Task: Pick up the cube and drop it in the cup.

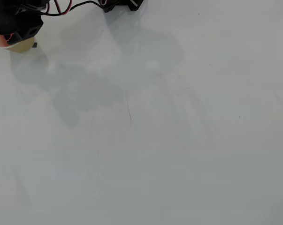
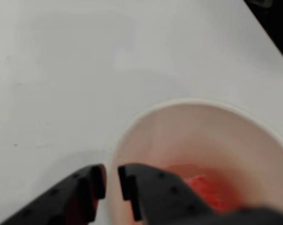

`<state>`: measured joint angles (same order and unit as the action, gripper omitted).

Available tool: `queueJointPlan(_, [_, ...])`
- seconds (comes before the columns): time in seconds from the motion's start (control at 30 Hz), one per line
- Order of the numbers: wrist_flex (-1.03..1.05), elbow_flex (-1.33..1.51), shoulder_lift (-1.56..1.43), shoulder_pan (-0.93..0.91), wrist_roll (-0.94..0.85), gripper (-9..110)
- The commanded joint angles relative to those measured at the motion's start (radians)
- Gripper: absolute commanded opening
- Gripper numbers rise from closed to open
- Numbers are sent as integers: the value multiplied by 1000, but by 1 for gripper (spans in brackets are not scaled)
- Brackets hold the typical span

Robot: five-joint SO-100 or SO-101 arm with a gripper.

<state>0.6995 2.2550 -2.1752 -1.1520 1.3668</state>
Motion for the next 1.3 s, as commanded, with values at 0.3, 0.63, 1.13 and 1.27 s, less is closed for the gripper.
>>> queueJointPlan(0.3, [-74, -152, -221, 316, -5, 0])
queueJointPlan(0.63, [-72, 38, -434, 620, -15, 0])
queueJointPlan(1.13, [60, 403, -727, 910, -15, 0])
queueJointPlan(1.27, [95, 474, -759, 962, -15, 0])
